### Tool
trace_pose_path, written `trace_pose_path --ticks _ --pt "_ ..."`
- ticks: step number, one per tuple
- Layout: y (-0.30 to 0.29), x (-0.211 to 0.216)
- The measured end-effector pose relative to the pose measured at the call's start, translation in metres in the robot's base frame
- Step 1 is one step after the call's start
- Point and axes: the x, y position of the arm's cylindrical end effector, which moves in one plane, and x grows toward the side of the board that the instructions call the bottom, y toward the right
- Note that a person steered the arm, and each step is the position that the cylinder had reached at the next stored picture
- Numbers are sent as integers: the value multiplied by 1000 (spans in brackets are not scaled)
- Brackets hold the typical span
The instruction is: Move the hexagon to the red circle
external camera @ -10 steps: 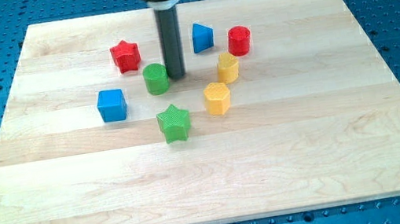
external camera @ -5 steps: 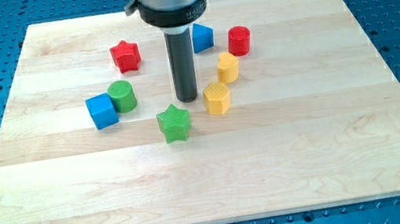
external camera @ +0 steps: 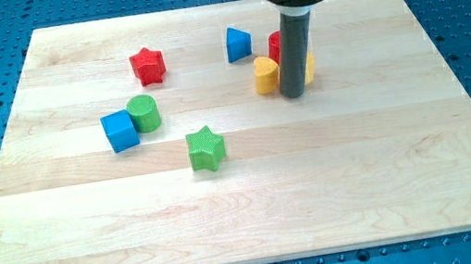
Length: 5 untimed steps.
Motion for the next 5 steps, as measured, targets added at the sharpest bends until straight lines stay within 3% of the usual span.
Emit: trace_pose_path --ticks 2,3,4,5 --pt "50 -30" --pt "27 32" --pt "-41 100" --pt "-106 109"
